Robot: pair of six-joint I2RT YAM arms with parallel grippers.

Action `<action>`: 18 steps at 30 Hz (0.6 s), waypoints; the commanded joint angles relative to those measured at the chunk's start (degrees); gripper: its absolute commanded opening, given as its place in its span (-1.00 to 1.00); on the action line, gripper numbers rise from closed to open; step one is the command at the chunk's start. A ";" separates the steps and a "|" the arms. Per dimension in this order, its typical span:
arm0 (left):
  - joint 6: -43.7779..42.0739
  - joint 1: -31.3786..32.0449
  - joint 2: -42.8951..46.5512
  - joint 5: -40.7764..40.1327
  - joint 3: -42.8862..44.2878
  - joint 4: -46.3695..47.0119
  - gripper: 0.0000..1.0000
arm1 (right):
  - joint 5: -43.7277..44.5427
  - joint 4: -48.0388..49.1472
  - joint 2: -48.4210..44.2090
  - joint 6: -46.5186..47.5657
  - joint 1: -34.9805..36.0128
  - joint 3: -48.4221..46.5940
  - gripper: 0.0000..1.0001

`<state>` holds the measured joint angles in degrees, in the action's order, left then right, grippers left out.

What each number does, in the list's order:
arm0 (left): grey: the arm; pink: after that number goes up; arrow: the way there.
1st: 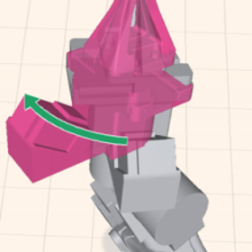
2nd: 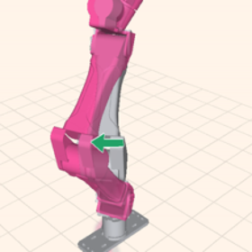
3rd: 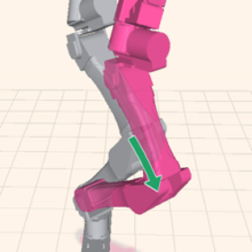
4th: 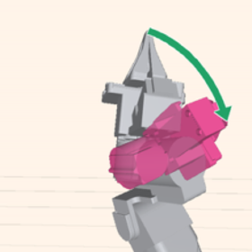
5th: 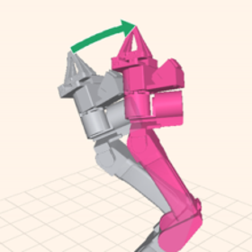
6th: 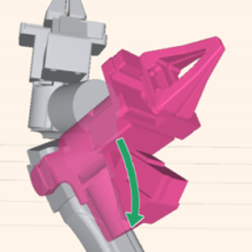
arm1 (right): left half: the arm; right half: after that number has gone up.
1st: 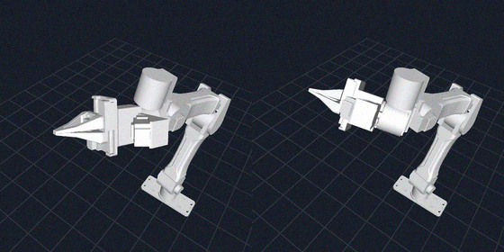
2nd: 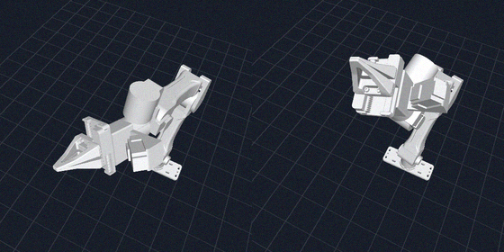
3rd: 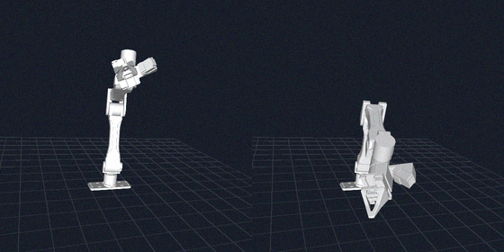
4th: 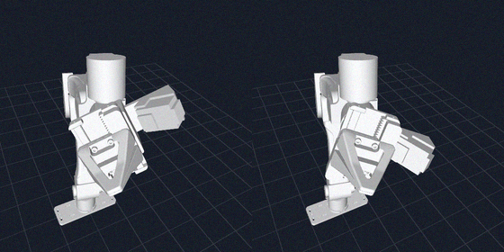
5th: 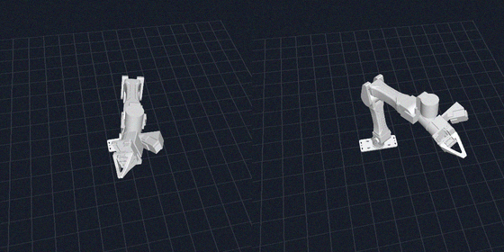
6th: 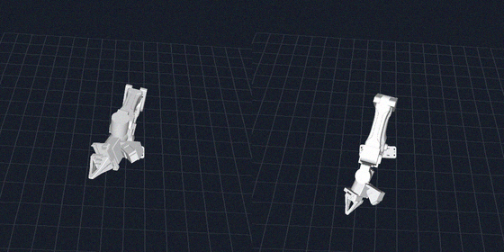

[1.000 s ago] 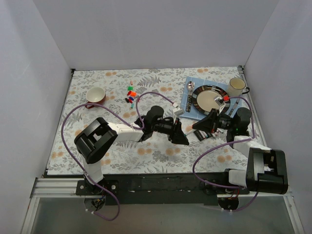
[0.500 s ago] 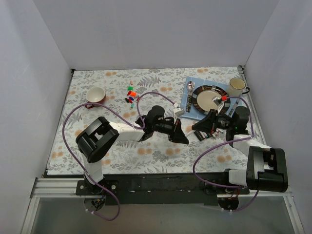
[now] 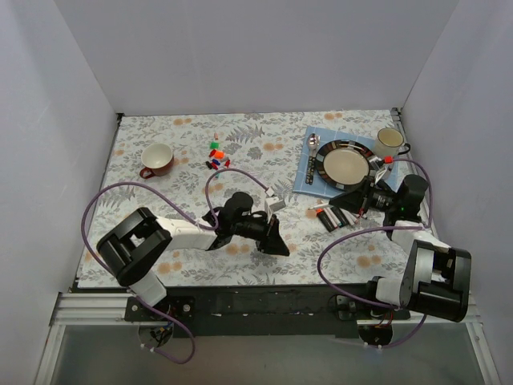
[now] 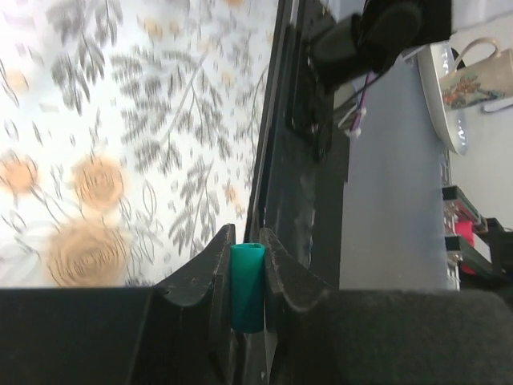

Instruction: Open the pen caps

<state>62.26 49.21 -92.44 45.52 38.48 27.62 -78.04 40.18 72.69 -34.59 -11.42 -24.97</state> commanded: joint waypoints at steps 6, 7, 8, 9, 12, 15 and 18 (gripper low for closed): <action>1.10 -2.62 3.58 -1.38 -1.84 -4.59 -1.00 | 3.15 2.19 -1.76 2.68 -2.03 -1.92 -0.97; 3.02 -6.11 3.85 -2.00 -1.48 -5.02 -1.00 | 3.51 -2.26 -1.58 6.16 -2.03 -2.27 -0.97; 4.35 -8.32 4.02 -2.10 -1.30 -4.85 -1.00 | 4.03 -4.74 -1.58 8.29 -2.11 -2.80 -0.97; 5.84 -10.69 4.29 -4.27 -0.95 -4.94 -1.00 | 4.21 -6.77 -0.97 11.62 -2.29 -3.50 -0.97; 9.80 -19.22 3.50 -6.22 2.03 -6.69 -1.00 | 4.48 -9.86 1.04 13.49 -2.64 -3.86 -0.97; 9.37 -24.76 -1.32 -12.36 10.62 -14.67 -1.00 | 3.69 -10.48 2.81 14.46 -2.64 -4.29 -0.97; 9.28 -29.42 -7.56 -18.51 18.19 -19.43 -0.99 | 3.25 -11.44 3.43 15.69 -2.73 -4.56 -0.97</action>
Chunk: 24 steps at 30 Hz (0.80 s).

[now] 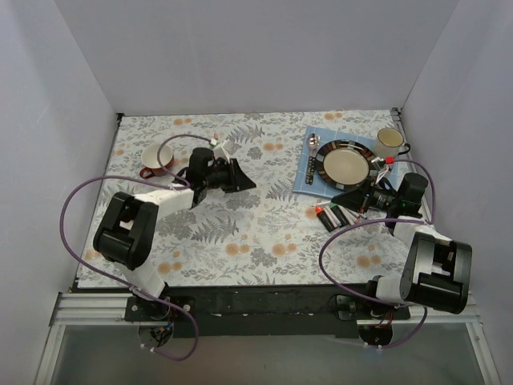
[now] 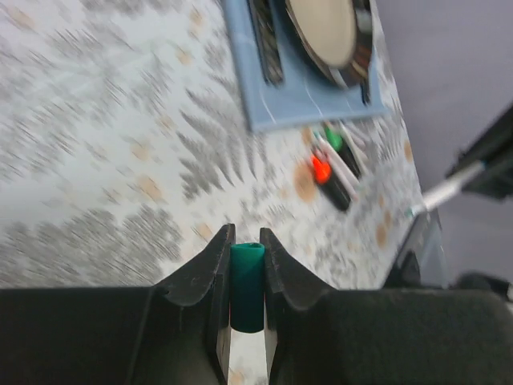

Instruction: Open the pen caps

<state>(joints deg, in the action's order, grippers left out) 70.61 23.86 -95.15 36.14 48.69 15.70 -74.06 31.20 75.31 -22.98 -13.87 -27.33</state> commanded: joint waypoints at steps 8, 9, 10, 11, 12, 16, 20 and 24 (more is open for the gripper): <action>-4.86 -8.65 -15.84 -24.61 25.12 -21.40 -0.79 | -1.08 -5.27 1.33 6.02 -0.37 -3.43 -0.97; -5.82 -8.65 -17.16 -28.37 28.10 -22.81 -0.78 | -1.17 -5.27 1.51 5.93 -0.37 -3.60 -0.97; -6.70 -8.74 -17.69 -29.71 29.17 -25.09 -0.77 | -1.17 -5.19 1.60 5.93 -0.37 -3.61 -0.97; -7.32 -8.65 -18.22 -31.29 30.32 -26.24 -0.77 | -1.26 -5.19 1.68 5.93 -0.37 -3.69 -0.97; -7.76 -8.65 -18.75 -33.48 31.89 -27.12 -0.75 | -1.35 -5.19 1.86 5.84 -0.37 -3.69 -0.97; -9.70 -8.65 -21.21 -35.44 34.01 -30.20 -0.69 | -1.52 -5.19 2.39 5.84 -0.37 -3.96 -0.97; -10.14 -8.74 -21.92 -35.44 33.93 -30.47 -0.64 | -1.26 -5.36 2.56 5.93 -0.37 -3.78 -0.97; -10.23 -8.65 -22.27 -35.44 34.63 -30.56 -0.40 | -0.82 -6.85 2.56 7.33 -0.37 -4.04 -0.97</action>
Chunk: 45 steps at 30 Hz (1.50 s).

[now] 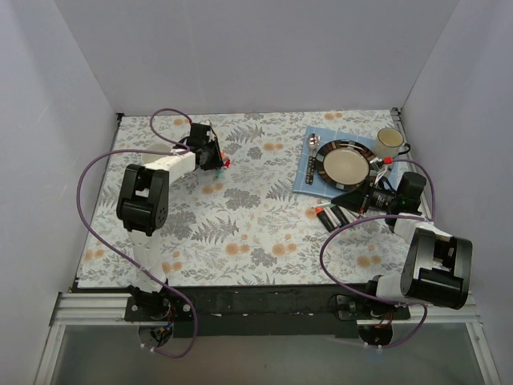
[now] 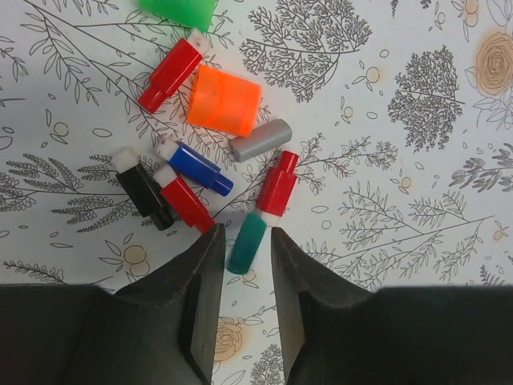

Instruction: Open the pen caps

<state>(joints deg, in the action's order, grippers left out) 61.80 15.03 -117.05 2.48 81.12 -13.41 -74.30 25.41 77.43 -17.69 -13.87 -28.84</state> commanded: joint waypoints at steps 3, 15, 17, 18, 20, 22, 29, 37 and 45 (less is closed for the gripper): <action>-1.59 0.18 -0.19 -1.69 2.90 -1.62 -0.38 | -0.32 -2.11 0.35 2.92 -0.37 -2.80 -0.97; -1.86 0.18 14.99 2.60 -3.58 4.15 -0.19 | 10.13 -16.62 -1.84 14.53 -0.37 -5.18 -0.97; -1.25 0.18 22.90 4.45 -10.26 7.24 -0.04 | 13.20 -12.52 -5.33 12.27 -0.46 -2.82 -0.97; -0.72 0.18 26.06 4.81 -12.72 10.48 0.00 | 13.57 -8.83 -6.92 10.16 -0.46 -0.80 -0.97; 0.59 0.18 34.73 6.13 -20.37 13.05 0.19 | 17.49 2.39 -10.70 4.46 -0.55 5.53 -0.97; 1.39 0.18 39.60 5.96 -26.94 16.39 0.45 | 20.06 8.23 -16.33 2.15 -0.55 10.96 -0.97; 0.78 -0.26 57.63 7.71 -37.42 11.05 0.85 | 28.58 20.64 -18.55 -5.15 -0.72 17.23 -0.97; 0.69 -0.26 71.16 8.33 -45.88 7.08 0.88 | 34.75 23.55 -14.15 -6.74 -0.90 18.56 -0.94; 1.04 -0.26 70.91 9.65 -45.97 6.82 0.89 | 36.60 23.11 -6.24 -5.77 -0.90 17.24 -0.86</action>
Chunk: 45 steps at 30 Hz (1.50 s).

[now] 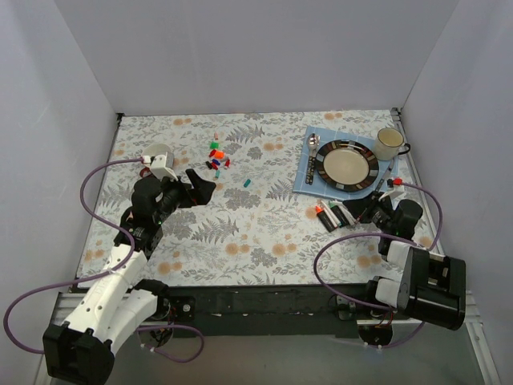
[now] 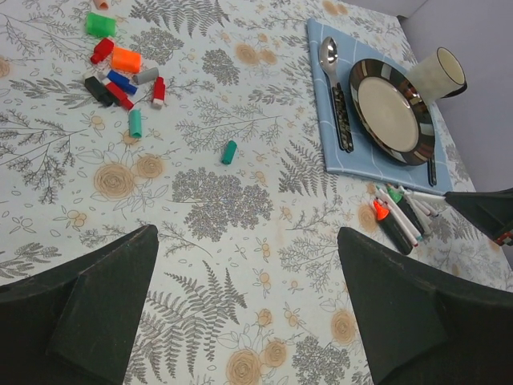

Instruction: Open the pen caps

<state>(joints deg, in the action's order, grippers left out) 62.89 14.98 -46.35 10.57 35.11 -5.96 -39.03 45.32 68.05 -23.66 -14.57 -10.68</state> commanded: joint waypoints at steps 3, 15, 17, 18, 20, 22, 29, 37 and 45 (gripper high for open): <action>-0.14 -0.30 0.38 1.65 0.04 -0.64 0.89 | 0.62 3.99 5.24 0.02 -0.20 -1.01 -0.78; 0.04 -0.22 0.38 1.65 -0.13 -0.46 0.89 | -2.02 2.23 7.71 0.37 -0.46 -2.42 -0.15; 0.04 -0.22 0.38 1.82 -0.13 -0.55 0.89 | -2.37 1.62 7.54 0.37 -0.72 -2.68 -0.08; 0.04 -0.22 0.29 1.82 -0.13 -0.55 0.89 | -2.63 1.53 7.45 0.28 -0.90 -2.68 -0.07; 0.04 -0.22 0.29 1.74 -0.05 -0.55 0.89 | -3.25 1.35 7.18 0.28 -1.08 -2.95 -0.07; 0.04 -0.22 0.20 1.91 -0.13 -0.55 0.89 | -3.69 1.35 7.09 0.19 -1.25 -3.12 -0.06; 0.21 -0.22 -0.15 2.00 -0.13 -0.55 0.93 | -8.24 -0.93 5.60 1.42 -1.60 -5.31 -0.05; 2.66 -0.22 -0.06 0.25 2.23 -3.09 0.96 | -27.08 -44.14 4.90 30.43 -2.66 -27.00 0.06; 2.06 -0.30 3.01 -1.86 11.73 -11.44 0.97 | -13.11 -62.01 -8.80 45.36 -2.66 -35.99 0.65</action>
<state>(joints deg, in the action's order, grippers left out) 65.63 14.98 -46.65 10.39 42.15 -13.69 -57.95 -3.20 65.43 11.18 -16.91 -43.94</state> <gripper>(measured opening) 0.981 0.686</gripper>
